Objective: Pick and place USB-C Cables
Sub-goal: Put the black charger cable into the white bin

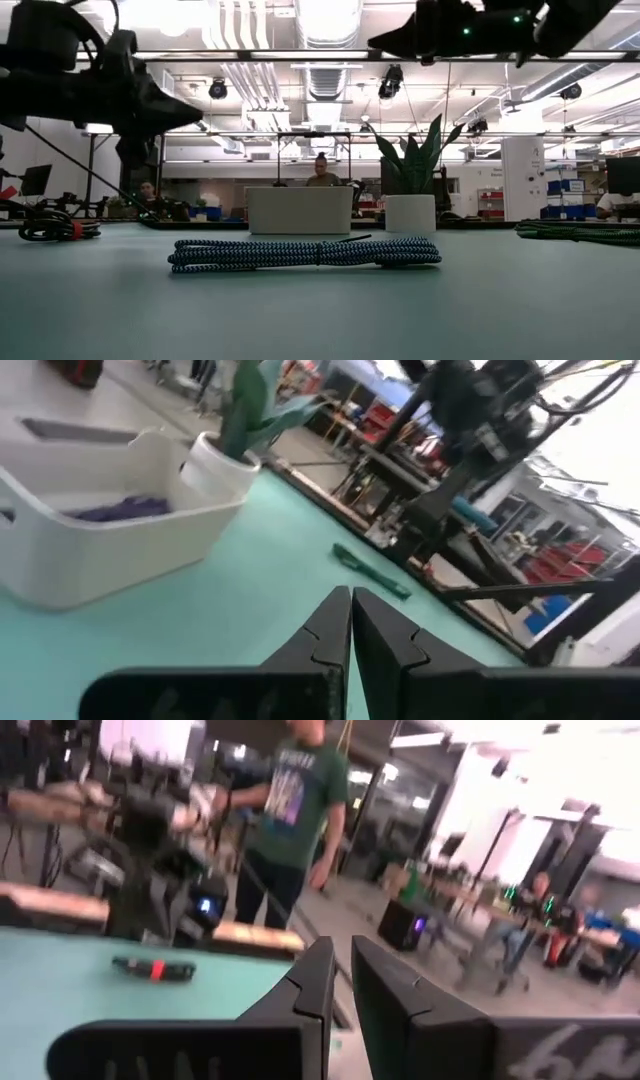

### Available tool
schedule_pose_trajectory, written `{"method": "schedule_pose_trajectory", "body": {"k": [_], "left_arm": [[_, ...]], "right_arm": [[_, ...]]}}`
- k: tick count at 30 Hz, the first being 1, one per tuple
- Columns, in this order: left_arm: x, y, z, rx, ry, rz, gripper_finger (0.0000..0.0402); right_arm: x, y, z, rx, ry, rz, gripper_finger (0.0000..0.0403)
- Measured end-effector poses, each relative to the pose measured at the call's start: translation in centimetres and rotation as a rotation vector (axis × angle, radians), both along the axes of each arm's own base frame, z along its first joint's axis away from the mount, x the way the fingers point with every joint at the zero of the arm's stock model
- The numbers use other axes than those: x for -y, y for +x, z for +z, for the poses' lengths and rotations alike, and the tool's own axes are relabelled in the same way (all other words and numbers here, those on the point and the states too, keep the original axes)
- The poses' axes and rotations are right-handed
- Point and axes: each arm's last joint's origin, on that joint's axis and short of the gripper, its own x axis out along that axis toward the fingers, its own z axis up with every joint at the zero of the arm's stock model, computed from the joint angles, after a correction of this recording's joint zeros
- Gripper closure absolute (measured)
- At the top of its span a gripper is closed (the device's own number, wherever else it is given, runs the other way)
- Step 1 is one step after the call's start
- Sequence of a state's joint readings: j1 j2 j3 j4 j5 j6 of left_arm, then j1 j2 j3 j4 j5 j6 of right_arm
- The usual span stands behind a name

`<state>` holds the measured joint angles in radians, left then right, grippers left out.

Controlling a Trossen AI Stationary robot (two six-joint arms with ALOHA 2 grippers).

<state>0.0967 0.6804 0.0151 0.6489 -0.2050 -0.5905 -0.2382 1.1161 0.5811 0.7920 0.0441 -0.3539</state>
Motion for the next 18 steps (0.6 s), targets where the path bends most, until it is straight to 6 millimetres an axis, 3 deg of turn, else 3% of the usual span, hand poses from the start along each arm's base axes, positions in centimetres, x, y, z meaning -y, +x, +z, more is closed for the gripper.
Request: {"method": "schedule_pose_trajectory", "body": {"k": [13, 18], "left_arm": [[-0.2, 2.2, 1.0, -0.057, -0.029, 0.007, 0.0402], [-0.3, 3.0, 1.6, -0.060, -0.038, 0.007, 0.0402]], "right_arm": [[-1.4, -4.7, -3.1, 0.294, -0.221, 0.036, 0.0372], [-1.9, -6.7, -3.5, 0.382, -0.255, 0.024, 0.0372]]}}
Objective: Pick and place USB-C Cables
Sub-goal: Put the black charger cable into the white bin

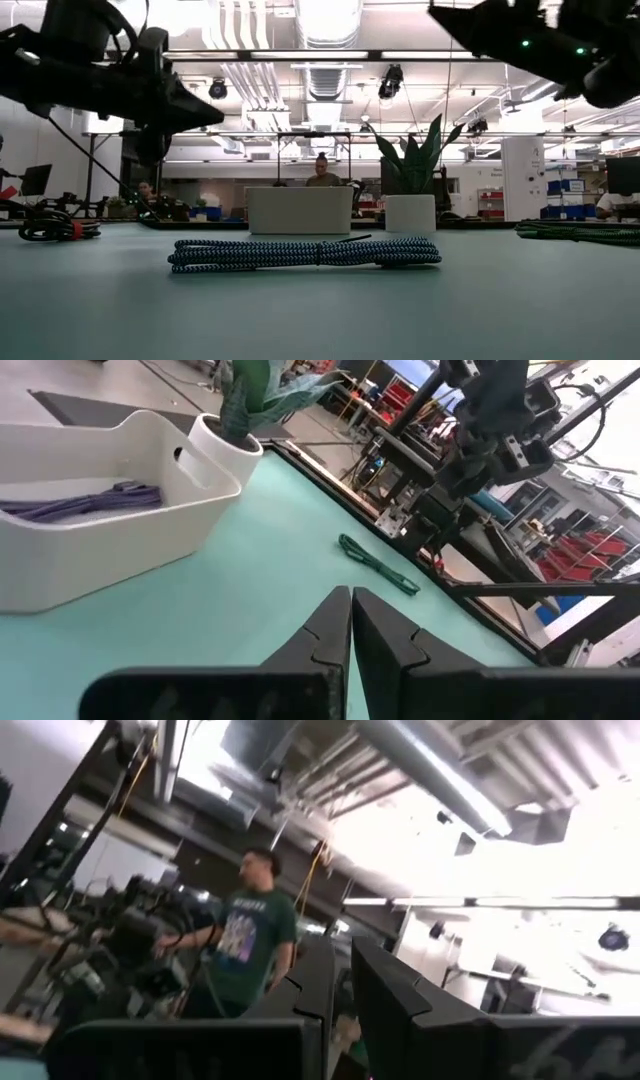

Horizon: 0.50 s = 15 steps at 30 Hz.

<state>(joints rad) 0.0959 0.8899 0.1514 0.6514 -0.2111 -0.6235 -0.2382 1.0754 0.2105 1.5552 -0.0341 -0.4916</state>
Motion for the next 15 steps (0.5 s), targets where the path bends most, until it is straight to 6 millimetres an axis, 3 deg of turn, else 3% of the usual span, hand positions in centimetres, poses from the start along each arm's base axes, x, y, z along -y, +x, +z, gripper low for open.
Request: {"method": "schedule_pose_trajectory", "body": {"k": [7, 15], "left_arm": [[-0.1, 1.6, 1.1, -0.005, -0.012, -0.001, 0.0402], [0.2, 3.6, 1.4, -0.016, -0.134, -0.054, 0.0402]], "right_arm": [[-0.5, -2.1, 0.6, 0.066, 0.001, 0.011, 0.0372], [-0.7, -3.2, 1.0, 0.075, 0.009, 0.009, 0.0372]]}}
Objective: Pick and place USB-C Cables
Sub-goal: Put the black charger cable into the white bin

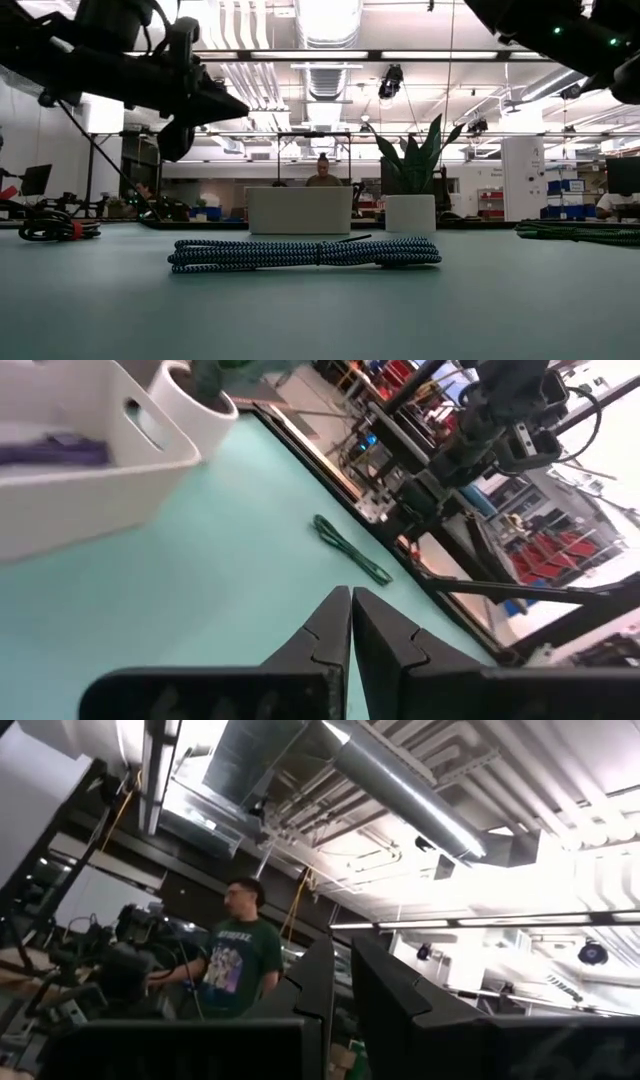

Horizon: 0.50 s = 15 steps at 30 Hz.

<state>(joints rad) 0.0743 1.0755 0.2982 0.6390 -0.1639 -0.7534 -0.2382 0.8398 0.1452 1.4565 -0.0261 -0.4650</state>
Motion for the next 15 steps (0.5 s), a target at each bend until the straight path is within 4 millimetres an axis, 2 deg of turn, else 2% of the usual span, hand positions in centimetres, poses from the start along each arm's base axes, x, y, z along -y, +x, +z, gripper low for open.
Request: {"method": "schedule_pose_trajectory", "body": {"k": [7, 15], "left_arm": [[0.9, 2.2, 0.9, -0.036, -0.074, -0.039, 0.0402], [1.7, 3.8, 1.3, -0.372, -0.217, -0.010, 0.0402]], "right_arm": [[-0.1, -0.6, 0.7, 0.012, 0.013, 0.012, 0.0372], [-0.3, -1.2, 1.2, 0.035, 0.007, 0.012, 0.0372]]}}
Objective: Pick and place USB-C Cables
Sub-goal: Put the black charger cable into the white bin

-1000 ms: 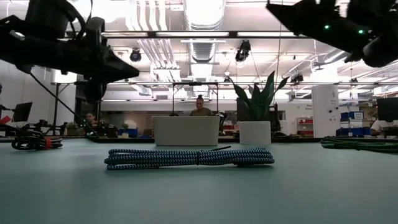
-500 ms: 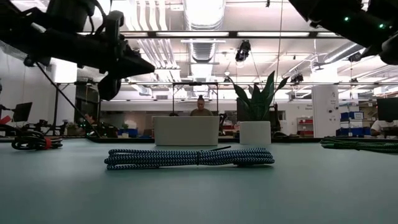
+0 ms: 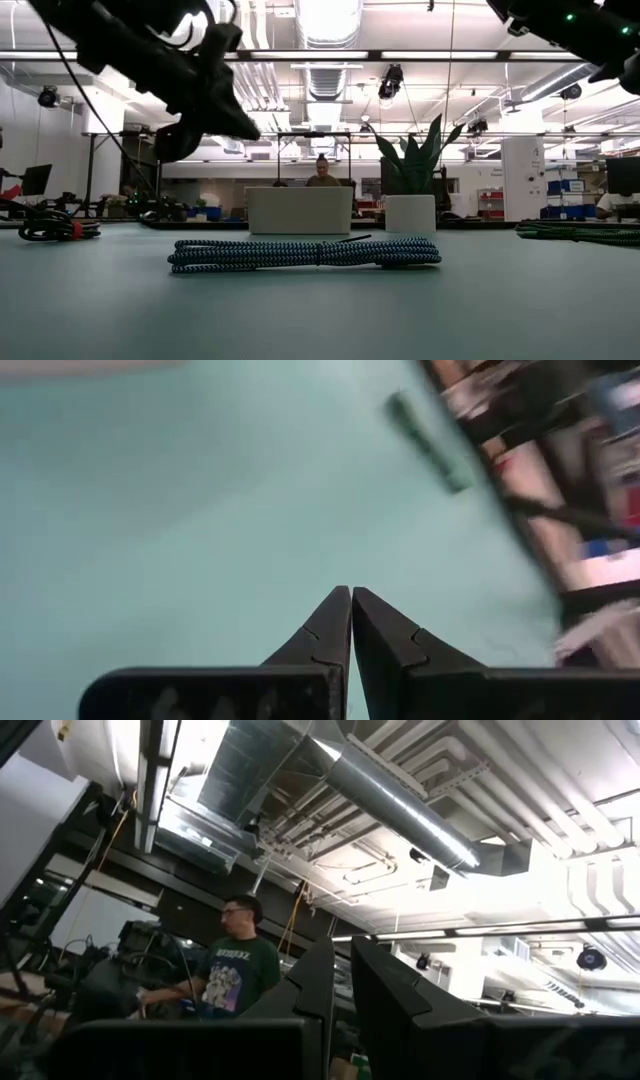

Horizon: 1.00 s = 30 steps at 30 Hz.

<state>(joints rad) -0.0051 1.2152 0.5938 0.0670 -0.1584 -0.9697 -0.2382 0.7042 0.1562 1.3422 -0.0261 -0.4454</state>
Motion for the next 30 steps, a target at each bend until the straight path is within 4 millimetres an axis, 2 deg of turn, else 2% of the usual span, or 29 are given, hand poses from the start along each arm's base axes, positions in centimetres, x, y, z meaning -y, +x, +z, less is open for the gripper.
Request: {"method": "schedule_pose_trajectory", "body": {"k": [8, 14, 19, 22, 30], "left_arm": [[1.0, 0.4, 0.5, -0.264, -0.125, 0.065, 0.0402], [1.1, -2.8, 0.5, -0.832, -0.181, 0.197, 0.0402], [0.9, -4.9, 0.1, -1.100, -0.158, 0.265, 0.0402], [0.8, -5.6, -0.7, -1.169, -0.153, 0.287, 0.0402], [0.6, -6.6, -2.0, -1.196, -0.172, 0.354, 0.0402]], "right_arm": [[0.0, 0.0, 0.2, 0.005, -0.002, -0.001, 0.0372], [0.0, 0.0, 0.2, 0.004, -0.001, 0.000, 0.0372], [0.0, 0.0, 0.2, 0.003, -0.001, 0.000, 0.0372], [0.0, 0.0, 0.2, 0.003, 0.002, 0.002, 0.0372], [0.0, 0.2, 0.0, -0.021, 0.005, 0.000, 0.0372]]}}
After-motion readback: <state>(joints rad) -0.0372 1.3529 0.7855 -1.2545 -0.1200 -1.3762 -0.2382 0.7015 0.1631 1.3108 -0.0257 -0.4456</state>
